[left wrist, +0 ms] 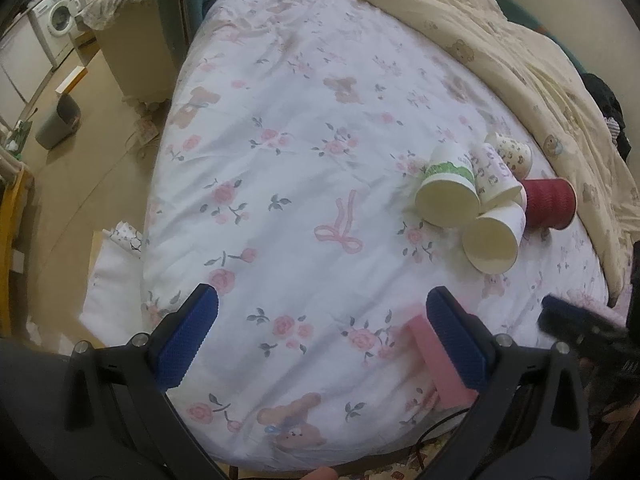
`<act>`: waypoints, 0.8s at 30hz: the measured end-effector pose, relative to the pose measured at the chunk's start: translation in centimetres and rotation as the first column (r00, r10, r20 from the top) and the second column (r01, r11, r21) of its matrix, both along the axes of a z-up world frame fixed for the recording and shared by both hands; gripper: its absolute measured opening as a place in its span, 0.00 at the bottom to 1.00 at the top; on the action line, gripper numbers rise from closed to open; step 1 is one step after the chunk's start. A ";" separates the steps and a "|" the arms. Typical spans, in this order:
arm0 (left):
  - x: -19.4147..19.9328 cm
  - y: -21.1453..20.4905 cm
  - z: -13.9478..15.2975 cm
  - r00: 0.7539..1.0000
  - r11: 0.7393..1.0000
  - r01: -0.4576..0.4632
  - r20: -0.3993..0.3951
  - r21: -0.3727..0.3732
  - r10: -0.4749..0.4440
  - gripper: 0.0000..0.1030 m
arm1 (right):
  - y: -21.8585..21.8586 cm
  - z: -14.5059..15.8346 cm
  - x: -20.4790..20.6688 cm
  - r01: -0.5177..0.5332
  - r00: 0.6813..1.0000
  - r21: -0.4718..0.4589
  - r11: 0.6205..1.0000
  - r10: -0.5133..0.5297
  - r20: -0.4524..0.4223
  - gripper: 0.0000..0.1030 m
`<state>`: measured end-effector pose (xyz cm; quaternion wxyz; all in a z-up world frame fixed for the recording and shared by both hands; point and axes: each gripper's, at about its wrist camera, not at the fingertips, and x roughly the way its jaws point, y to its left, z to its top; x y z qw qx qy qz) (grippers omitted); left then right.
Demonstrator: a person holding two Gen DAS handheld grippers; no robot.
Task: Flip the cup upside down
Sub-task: 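Lift the pink cup with the right gripper toward the left gripper, then grasp the pink cup with the left gripper while the right gripper releases it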
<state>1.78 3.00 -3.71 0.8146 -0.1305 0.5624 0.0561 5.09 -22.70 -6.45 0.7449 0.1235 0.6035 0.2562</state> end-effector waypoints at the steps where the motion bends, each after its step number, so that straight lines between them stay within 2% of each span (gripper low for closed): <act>1: 0.0 -0.1 -0.1 1.000 1.000 0.003 -0.005 0.000 -0.003 1.00 | -0.2 0.1 0.0 0.012 1.000 -0.001 1.000 -0.012 0.015 0.93; 4: -0.2 -0.6 -0.8 0.999 1.000 0.004 -0.045 -0.022 -0.005 1.00 | -0.6 0.3 0.2 0.035 0.999 0.021 0.999 -0.035 0.023 0.93; 7: -0.1 -1.6 -1.3 0.996 0.999 -0.002 -0.087 -0.048 -0.003 1.00 | -1.2 0.2 0.3 0.053 0.998 -0.006 0.999 -0.053 0.036 0.93; 12: 0.2 -3.9 -2.2 0.989 0.995 -0.054 -0.143 -0.086 0.041 1.00 | -3.7 0.2 0.2 0.115 0.993 -0.009 0.993 -0.115 0.027 0.93; 16: 1.0 -6.8 -3.7 0.974 0.986 -0.060 -0.224 -0.159 0.024 0.97 | -5.7 0.2 0.3 0.174 0.985 0.031 0.984 -0.174 0.009 0.93; 19: 1.5 -8.5 -4.4 0.967 0.984 -0.057 -0.254 -0.169 0.012 0.95 | -6.6 -0.3 0.4 0.201 0.980 0.050 0.978 -0.200 -0.023 0.94; 24: 2.3 -11.1 -6.5 0.947 0.981 -0.065 -0.321 -0.181 0.003 0.90 | -7.4 0.2 0.3 0.224 0.975 0.068 0.972 -0.224 -0.007 0.94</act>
